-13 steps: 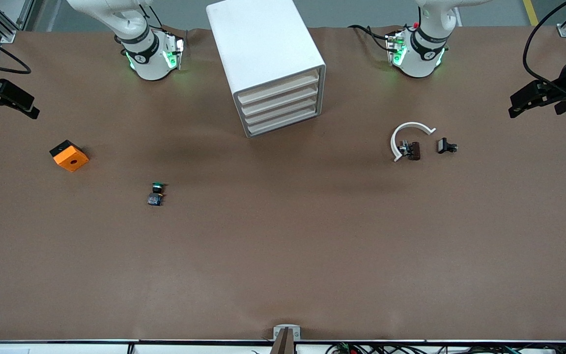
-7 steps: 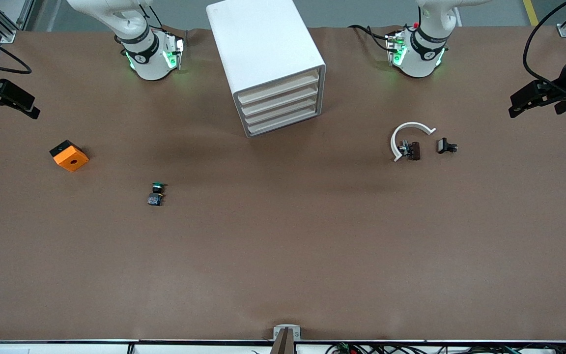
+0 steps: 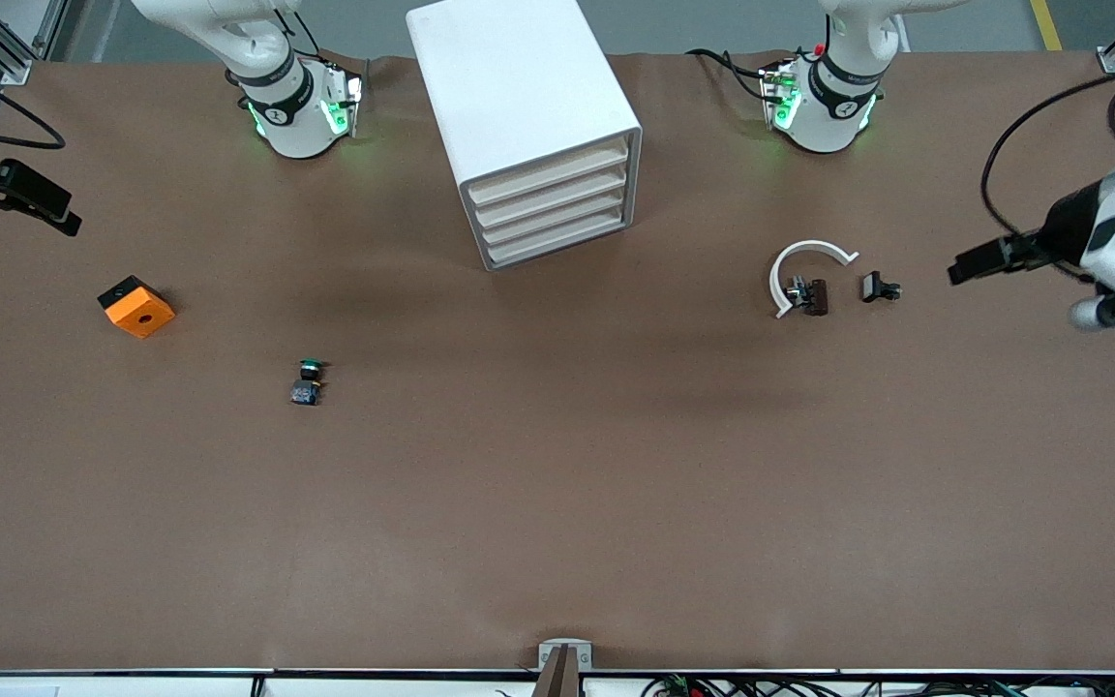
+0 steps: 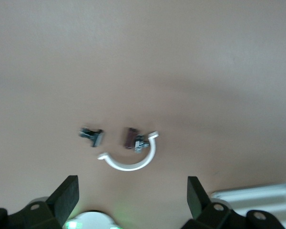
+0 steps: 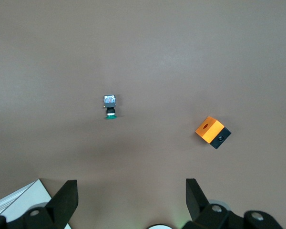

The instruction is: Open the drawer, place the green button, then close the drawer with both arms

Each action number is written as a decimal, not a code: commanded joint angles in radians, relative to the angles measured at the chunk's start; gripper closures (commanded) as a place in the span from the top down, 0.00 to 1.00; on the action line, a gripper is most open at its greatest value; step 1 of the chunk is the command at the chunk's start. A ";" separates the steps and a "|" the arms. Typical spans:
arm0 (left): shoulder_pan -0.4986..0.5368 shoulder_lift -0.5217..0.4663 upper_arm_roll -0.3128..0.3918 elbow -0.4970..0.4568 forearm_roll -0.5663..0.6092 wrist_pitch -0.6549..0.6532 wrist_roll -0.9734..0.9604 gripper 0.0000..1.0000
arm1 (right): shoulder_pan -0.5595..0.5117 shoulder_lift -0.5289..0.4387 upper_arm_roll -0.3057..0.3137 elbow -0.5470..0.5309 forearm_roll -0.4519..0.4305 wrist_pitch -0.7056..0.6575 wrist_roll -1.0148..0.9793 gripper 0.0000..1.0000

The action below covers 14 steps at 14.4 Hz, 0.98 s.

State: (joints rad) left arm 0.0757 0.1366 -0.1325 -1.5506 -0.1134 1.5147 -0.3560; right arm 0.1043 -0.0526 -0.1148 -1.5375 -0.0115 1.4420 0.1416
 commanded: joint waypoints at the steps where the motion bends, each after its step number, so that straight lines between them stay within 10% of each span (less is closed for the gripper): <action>1: -0.057 0.104 -0.015 0.040 -0.025 0.053 -0.228 1.00 | 0.018 0.023 0.009 0.011 0.001 -0.012 0.001 1.00; 7: -0.213 0.288 -0.018 0.040 -0.049 0.160 -0.754 1.00 | 0.055 0.062 0.010 -0.096 0.002 0.007 0.003 1.00; 14: -0.387 0.457 -0.018 0.040 -0.110 0.286 -1.214 1.00 | 0.057 0.065 0.010 -0.445 0.071 0.413 0.009 1.00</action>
State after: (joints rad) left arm -0.2813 0.5486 -0.1557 -1.5388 -0.1847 1.7780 -1.4652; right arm 0.1573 0.0348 -0.1025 -1.8609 0.0332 1.7288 0.1434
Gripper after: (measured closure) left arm 0.000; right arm 0.000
